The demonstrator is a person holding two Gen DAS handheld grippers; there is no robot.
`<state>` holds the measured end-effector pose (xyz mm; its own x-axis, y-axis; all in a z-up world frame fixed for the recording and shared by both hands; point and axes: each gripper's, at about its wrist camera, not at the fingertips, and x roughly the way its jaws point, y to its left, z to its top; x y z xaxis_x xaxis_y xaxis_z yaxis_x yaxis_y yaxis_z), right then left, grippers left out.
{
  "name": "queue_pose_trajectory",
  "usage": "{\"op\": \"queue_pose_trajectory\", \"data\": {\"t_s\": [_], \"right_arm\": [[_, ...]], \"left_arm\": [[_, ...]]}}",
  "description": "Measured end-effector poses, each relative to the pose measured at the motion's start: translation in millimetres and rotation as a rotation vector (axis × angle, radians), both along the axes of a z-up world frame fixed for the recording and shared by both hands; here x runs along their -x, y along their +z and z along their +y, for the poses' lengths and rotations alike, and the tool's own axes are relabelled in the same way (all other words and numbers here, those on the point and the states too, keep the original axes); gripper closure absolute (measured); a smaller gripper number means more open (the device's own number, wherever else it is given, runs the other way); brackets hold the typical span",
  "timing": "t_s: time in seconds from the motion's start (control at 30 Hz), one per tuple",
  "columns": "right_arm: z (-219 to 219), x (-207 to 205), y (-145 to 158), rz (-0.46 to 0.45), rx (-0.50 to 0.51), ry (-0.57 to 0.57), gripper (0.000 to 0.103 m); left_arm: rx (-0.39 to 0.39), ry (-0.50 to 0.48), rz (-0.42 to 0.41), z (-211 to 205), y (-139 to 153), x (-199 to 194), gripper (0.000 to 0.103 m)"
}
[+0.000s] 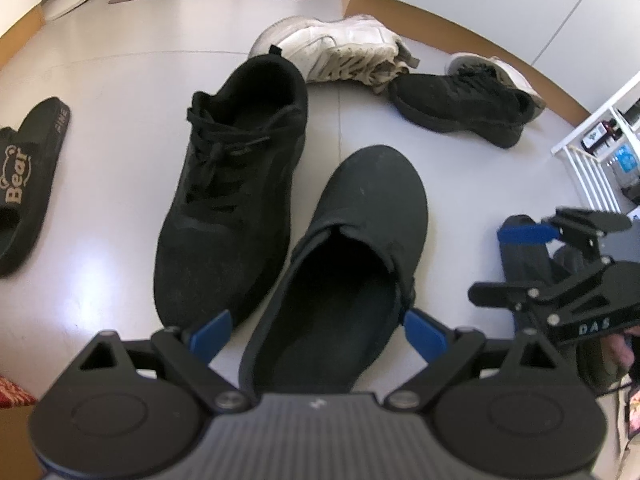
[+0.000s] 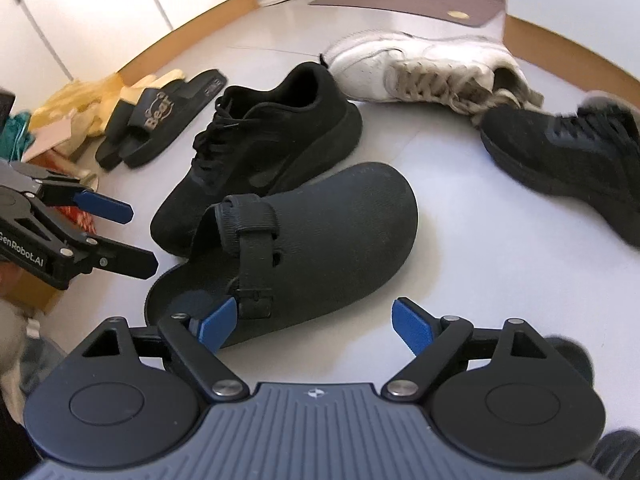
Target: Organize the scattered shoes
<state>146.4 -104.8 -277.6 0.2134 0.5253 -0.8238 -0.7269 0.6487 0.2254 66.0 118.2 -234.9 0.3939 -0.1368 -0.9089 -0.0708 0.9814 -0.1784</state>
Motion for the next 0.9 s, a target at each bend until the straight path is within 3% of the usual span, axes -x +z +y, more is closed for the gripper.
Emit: {"op": "queue_pose_trajectory", "data": {"t_s": [0.2,0.43,0.53,0.9], "right_arm": [[9,-2,11,-0.050,0.037,0.166,0.014],[35,14,17,-0.329,0.116,0.387,0.014],[44,16,14,-0.388,0.169,0.447,0.010],[59,17,4,-0.475,0.207,0.635,0.009]], "left_arm": [[0.009,0.023,-0.028,4,6,-4,0.008],[0.007,0.031,-0.031,7,5,-5,0.008],[0.008,0.042,-0.023,9,2,-5,0.008],[0.003,0.077,-0.037,19,5,-7,0.008]]}}
